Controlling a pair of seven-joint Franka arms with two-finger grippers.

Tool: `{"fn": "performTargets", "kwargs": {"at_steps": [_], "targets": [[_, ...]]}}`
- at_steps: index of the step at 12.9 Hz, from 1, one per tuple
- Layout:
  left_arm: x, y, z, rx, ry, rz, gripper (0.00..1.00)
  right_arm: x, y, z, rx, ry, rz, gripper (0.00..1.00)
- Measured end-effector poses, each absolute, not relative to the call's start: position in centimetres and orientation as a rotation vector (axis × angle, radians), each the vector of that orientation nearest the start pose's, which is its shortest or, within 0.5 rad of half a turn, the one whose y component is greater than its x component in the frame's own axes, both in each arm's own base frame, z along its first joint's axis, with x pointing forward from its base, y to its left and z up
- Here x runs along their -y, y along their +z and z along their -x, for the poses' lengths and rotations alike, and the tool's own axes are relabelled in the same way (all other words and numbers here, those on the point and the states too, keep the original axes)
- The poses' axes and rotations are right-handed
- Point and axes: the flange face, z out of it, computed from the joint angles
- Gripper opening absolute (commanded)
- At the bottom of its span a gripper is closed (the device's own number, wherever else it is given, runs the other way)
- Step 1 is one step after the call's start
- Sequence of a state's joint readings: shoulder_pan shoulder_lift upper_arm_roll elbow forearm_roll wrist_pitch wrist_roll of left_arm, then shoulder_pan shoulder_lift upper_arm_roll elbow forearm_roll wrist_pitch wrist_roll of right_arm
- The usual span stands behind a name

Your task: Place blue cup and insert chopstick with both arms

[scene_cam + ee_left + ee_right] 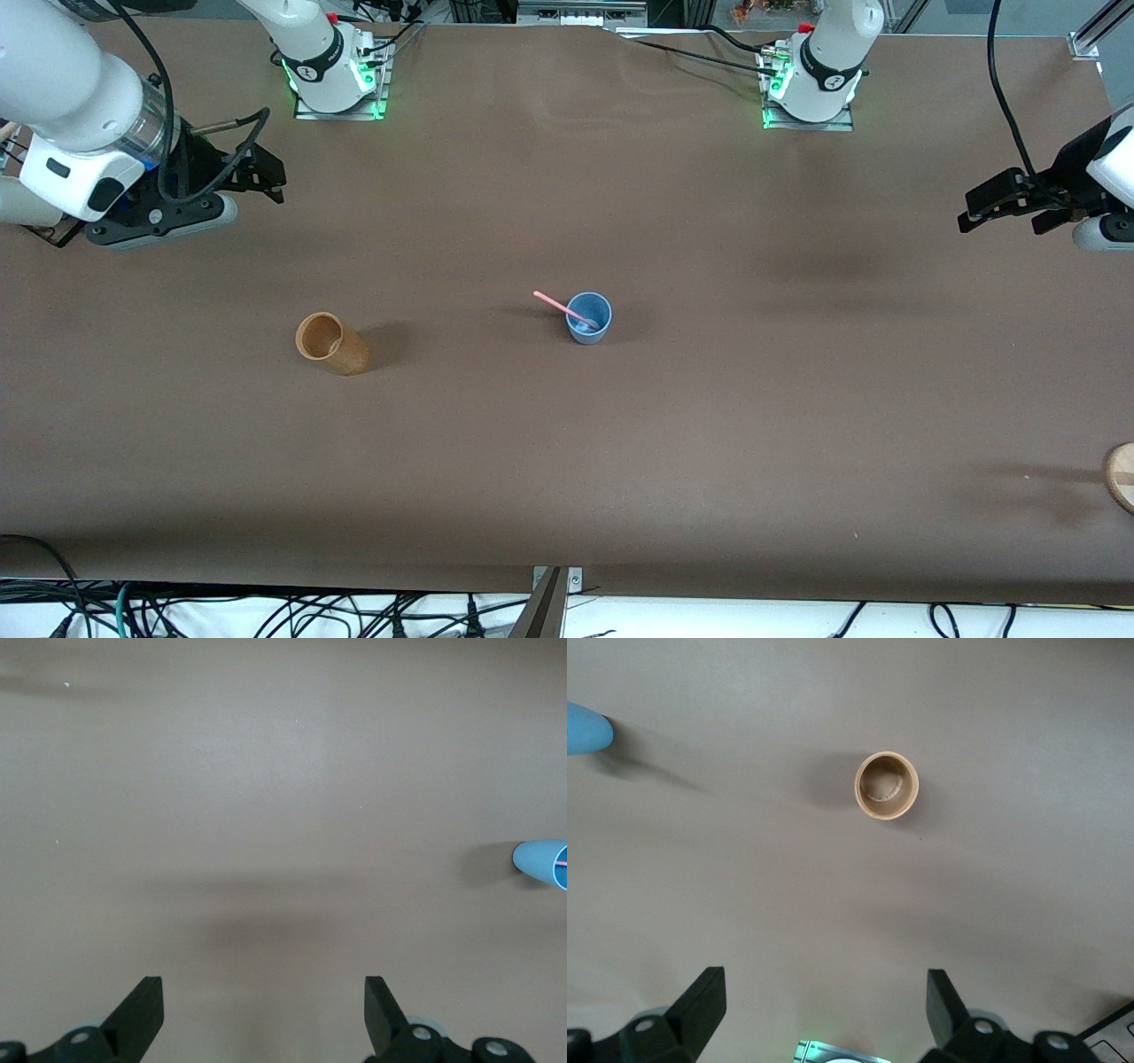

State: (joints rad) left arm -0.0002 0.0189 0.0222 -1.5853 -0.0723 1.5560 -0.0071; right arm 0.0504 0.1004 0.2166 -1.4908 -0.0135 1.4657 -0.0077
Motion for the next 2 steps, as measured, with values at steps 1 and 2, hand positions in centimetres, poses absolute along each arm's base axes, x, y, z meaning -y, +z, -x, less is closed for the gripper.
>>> {"fn": "performTargets", "kwargs": {"at_steps": [1,2], "targets": [[-0.42,60.62,-55.78,0.047,0.077,3.213,1.00,-14.35,59.81,-55.43,0.430,0.193,3.114,1.00],[-0.42,60.62,-55.78,0.047,0.077,3.213,1.00,-14.35,59.83,-55.42,0.430,0.193,3.114,1.00]]}}
